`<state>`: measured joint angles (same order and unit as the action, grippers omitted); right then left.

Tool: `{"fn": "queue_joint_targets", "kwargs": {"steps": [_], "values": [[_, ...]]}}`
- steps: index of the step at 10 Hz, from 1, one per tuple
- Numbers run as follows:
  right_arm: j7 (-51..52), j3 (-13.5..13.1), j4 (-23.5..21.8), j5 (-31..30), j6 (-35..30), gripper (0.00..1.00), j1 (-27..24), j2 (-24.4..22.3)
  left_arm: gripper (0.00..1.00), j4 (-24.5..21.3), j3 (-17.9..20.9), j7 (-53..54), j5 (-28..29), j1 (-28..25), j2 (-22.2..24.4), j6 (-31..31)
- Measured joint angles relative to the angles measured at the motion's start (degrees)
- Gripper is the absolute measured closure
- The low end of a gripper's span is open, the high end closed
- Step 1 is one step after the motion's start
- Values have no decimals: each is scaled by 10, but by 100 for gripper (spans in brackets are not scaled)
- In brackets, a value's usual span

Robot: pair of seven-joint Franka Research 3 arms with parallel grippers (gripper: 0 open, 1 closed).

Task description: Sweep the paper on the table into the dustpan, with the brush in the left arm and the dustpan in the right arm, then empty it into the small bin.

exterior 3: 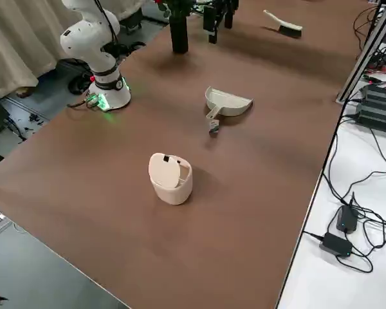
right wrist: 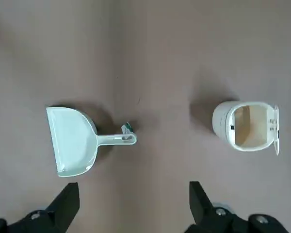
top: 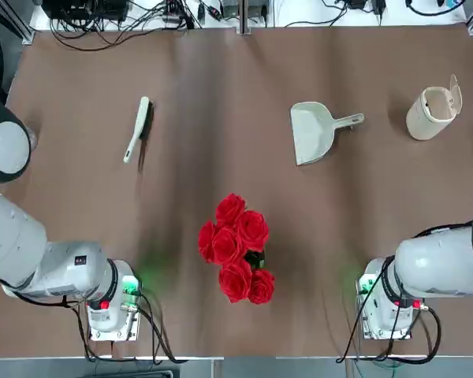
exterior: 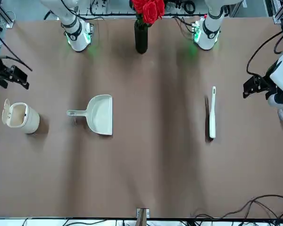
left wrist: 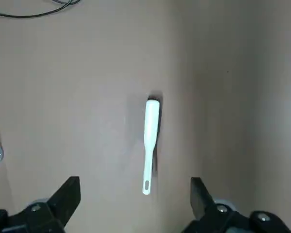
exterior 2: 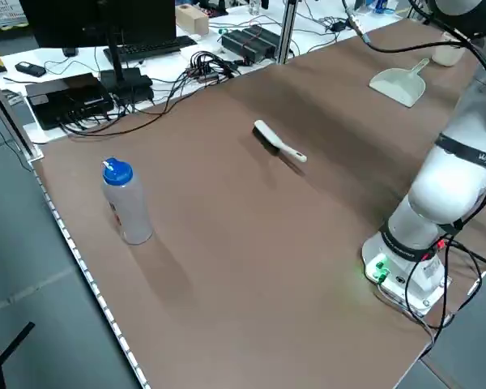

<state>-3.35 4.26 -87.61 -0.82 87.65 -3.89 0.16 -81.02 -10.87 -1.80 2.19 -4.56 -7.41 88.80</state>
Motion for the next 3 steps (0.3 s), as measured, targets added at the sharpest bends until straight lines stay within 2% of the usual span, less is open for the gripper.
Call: {"fn": "queue_joint_targets", "kwargs": {"steps": [3], "values": [[-1,-1,-1,0,-19,0,-5,-2,0,0,0,0,-9,-1,0,-3]]}}
